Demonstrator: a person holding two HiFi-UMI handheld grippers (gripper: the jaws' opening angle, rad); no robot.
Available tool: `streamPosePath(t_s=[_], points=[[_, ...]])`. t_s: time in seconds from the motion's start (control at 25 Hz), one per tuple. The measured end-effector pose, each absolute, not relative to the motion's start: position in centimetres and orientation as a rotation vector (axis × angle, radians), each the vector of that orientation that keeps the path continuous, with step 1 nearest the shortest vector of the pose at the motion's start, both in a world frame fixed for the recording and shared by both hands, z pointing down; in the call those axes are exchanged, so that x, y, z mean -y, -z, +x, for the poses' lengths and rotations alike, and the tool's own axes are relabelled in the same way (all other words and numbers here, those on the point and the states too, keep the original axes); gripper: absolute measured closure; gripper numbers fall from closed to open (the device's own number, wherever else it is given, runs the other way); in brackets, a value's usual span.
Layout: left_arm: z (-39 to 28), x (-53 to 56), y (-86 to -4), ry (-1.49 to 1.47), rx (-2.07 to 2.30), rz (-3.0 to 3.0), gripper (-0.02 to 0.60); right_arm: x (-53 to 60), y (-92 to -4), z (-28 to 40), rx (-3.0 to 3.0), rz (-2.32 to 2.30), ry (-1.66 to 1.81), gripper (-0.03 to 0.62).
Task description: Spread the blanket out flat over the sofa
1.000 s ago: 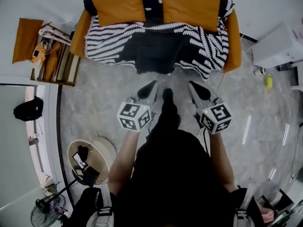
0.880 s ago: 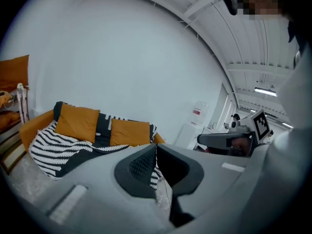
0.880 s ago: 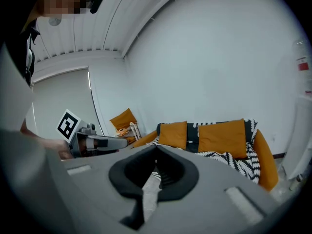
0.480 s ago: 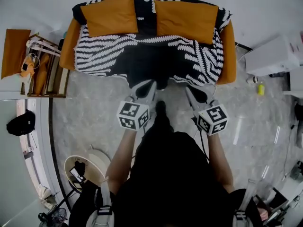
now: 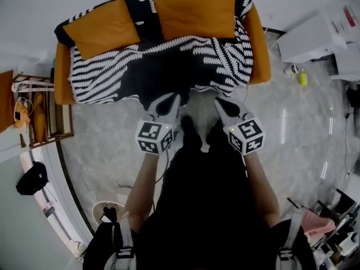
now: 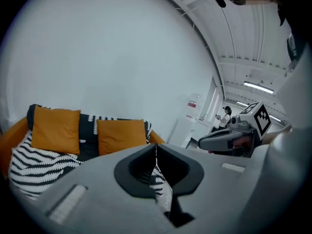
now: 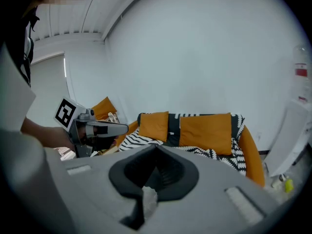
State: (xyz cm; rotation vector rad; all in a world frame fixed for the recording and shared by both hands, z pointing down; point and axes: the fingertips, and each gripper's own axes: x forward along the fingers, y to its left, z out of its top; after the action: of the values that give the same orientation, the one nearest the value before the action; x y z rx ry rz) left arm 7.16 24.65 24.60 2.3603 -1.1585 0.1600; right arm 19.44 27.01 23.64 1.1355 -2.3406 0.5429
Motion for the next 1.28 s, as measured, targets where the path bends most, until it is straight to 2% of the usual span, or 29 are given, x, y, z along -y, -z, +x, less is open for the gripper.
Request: streamPosePath(t_s=[0.56, 0.64, 0.84, 1.04, 1.28], points=[[14.8, -21.8, -27.1, -0.241, 1.073, 2.341, 0.568, -23.4, -28.8, 26.3, 2.243, 1.115, -0.665, 0.589], [16.0, -21.4, -27.5, -0.253, 1.079, 2.323, 0.568, -22.8, -29.7, 27.2, 2.24, 1.076, -0.697, 0.546], [19.8, -20.2, -29.0, -0.293, 1.085, 2.268, 0.568, -20.5, -32.7, 30.2, 2.221, 0.984, -0.726, 0.545], [23.0, -19.2, -30.6, -0.31, 1.147, 2.19, 0.568, -18.6, -37.8, 33.2, 2.177, 0.848, -0.736, 0.502], [25.4, -17.4, -33.3, -0.308, 1.22, 2.122, 0.568, -15.7, -43.9, 35.4, 2.133, 0.732, -0.678, 0.486]])
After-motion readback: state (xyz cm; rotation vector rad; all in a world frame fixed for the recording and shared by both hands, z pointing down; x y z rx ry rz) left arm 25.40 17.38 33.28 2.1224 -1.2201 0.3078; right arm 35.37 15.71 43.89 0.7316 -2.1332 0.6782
